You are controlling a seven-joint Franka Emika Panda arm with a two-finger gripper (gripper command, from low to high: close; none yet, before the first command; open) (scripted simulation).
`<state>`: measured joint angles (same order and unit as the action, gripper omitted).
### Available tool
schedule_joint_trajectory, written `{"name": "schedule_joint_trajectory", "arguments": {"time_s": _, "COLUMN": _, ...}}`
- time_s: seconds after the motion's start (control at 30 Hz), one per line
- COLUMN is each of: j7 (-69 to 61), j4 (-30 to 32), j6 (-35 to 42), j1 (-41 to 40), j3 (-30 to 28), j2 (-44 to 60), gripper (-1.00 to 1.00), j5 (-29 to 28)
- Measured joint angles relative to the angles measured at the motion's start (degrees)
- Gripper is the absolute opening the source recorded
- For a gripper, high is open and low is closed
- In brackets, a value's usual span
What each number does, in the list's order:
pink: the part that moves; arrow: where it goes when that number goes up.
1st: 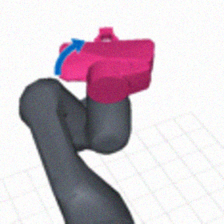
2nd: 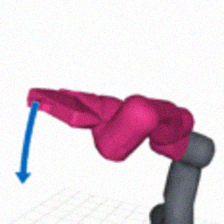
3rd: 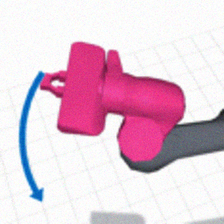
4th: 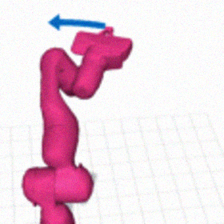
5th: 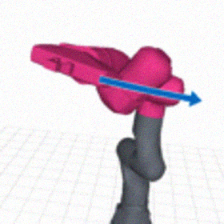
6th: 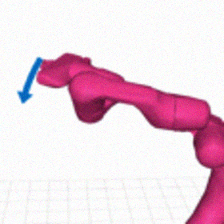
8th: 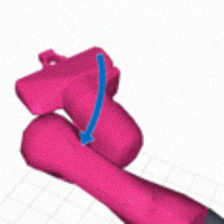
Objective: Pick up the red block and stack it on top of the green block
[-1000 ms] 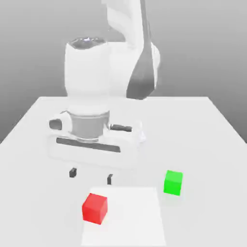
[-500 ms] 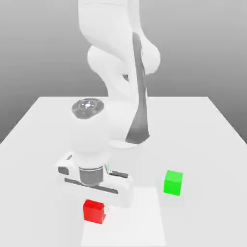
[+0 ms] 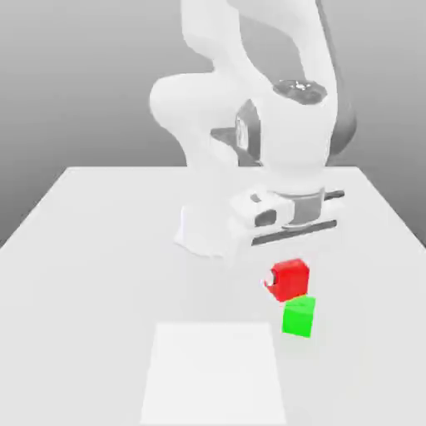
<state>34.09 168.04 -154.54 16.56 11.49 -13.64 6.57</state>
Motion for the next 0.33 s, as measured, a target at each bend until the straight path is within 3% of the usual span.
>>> {"name": "schedule_joint_trajectory", "arguments": {"time_s": 0.23, "j7": 3.75, "j4": 0.16, "j6": -12.47, "j1": -1.22, "j3": 0.88, "j2": 12.44, "gripper": -1.00, "j5": -6.37}}
{"name": "schedule_joint_trajectory", "arguments": {"time_s": 0.27, "j7": 4.43, "j4": 0.12, "j6": -13.75, "j1": -1.84, "j3": 1.04, "j2": 13.79, "gripper": 1.00, "j5": -7.36}}
{"name": "schedule_joint_trajectory", "arguments": {"time_s": 0.33, "j7": 4.43, "j4": 0.12, "j6": -13.75, "j1": -2.62, "j3": 1.04, "j2": 13.79, "gripper": 1.00, "j5": -7.36}}
